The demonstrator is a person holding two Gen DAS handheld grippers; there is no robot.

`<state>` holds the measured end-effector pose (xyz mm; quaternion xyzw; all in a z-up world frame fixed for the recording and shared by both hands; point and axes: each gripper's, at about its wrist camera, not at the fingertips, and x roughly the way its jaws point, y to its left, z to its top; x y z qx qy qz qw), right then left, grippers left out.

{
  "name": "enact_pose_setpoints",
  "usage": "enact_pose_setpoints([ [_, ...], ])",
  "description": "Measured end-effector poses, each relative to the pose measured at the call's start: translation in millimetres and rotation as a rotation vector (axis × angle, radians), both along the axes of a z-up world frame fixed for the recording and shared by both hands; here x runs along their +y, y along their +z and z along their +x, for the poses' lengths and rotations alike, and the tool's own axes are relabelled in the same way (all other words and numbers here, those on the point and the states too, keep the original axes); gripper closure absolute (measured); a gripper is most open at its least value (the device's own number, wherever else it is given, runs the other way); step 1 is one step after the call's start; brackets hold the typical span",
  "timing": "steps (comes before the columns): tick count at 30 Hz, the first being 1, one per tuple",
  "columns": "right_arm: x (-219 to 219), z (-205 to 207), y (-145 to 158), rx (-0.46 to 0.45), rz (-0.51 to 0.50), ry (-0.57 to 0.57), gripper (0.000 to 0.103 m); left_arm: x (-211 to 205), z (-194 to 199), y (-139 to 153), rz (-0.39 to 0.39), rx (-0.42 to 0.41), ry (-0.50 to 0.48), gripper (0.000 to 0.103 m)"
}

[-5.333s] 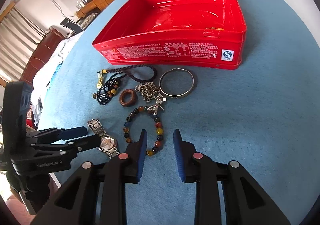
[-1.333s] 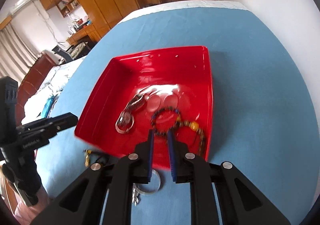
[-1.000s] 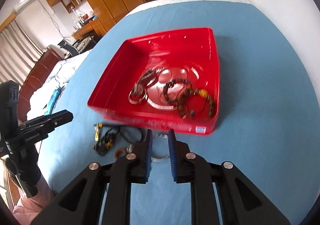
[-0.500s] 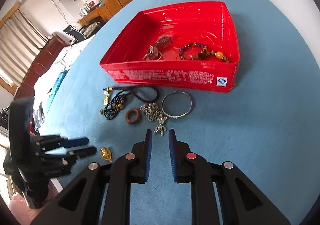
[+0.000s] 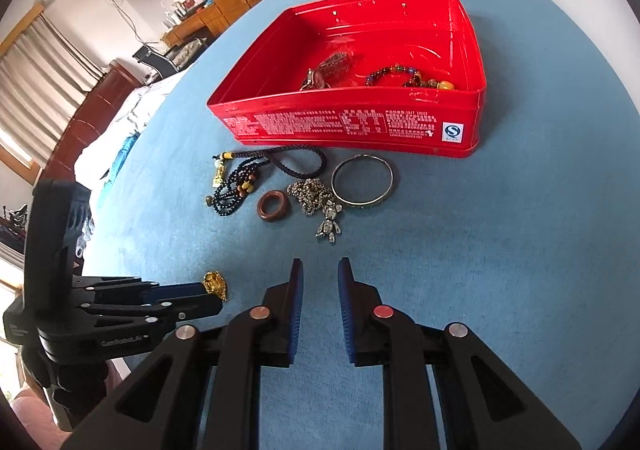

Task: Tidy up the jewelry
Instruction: 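Lower the left gripper onto the gold pendant and close on it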

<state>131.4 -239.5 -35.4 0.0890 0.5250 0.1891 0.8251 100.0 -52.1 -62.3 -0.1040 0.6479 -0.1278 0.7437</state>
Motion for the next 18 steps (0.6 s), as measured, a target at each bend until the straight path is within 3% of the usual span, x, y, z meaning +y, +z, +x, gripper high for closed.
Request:
enact_pose_setpoints([
  [5, 2, 0, -2, 0.003, 0.005, 0.01, 0.085, -9, 10, -6, 0.023, -0.009, 0.012, 0.094],
  [18, 11, 14, -10, 0.031, -0.006, 0.016, 0.084, -22, 43, -8, 0.038, -0.059, -0.008, 0.093],
])
